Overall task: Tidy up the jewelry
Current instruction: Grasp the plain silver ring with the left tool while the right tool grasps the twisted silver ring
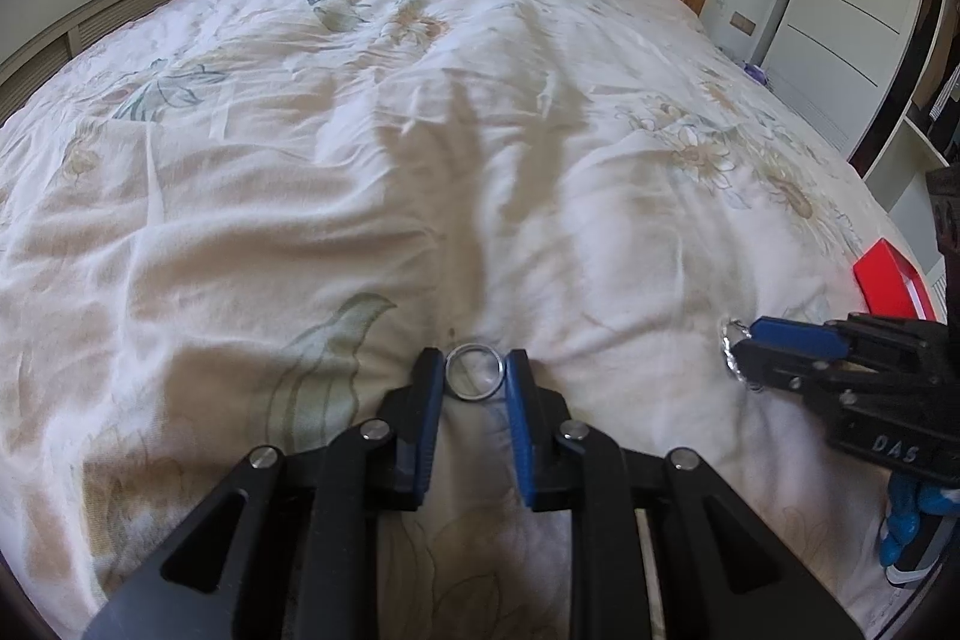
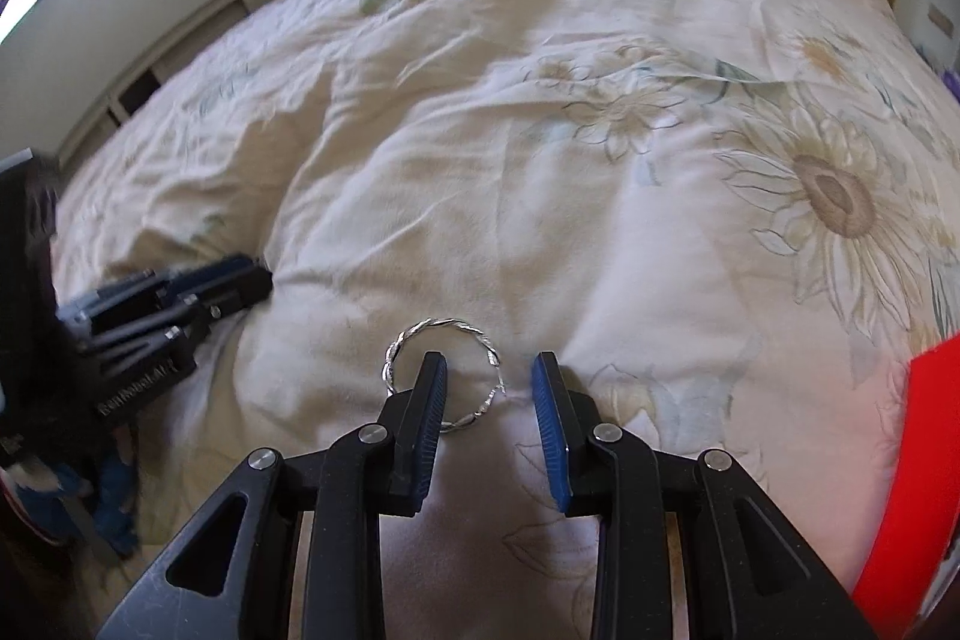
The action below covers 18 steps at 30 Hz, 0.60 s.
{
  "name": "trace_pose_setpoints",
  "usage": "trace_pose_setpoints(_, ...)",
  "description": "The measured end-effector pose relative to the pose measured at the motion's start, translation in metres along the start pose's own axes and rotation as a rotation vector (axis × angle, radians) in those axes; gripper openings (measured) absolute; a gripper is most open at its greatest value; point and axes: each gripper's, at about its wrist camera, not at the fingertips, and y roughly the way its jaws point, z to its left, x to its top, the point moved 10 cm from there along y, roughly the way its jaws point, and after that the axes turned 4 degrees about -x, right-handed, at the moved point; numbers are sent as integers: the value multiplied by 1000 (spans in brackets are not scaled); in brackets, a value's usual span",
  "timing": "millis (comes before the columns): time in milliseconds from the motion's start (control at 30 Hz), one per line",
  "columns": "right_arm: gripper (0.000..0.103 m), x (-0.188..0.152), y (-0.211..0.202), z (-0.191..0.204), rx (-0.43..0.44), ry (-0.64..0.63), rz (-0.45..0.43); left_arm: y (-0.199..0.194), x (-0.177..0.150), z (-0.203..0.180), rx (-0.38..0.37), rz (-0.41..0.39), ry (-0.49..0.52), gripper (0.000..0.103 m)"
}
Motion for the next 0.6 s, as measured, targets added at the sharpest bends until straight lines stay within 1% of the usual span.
trace_pose_setpoints(133,20,0,10,5,-28,-50,6,1,0,0,-4,3,-2,20)
trace_pose_setpoints(200,14,1,13,9,-43,-76,3,2,0,0,-6,7,-3,20)
trace_pose_setpoints(233,12,1,13,9,-45,-79,2,3,0,1,-7,9,-4,20)
trace_pose_setpoints(400,7,2,8,8,-45,-48,-5,4,0,-1,11,18,9,20)
trace_pose_setpoints(600,7,-5,-16,12,-15,-7,-28,8,2,-1,24,37,17,20)
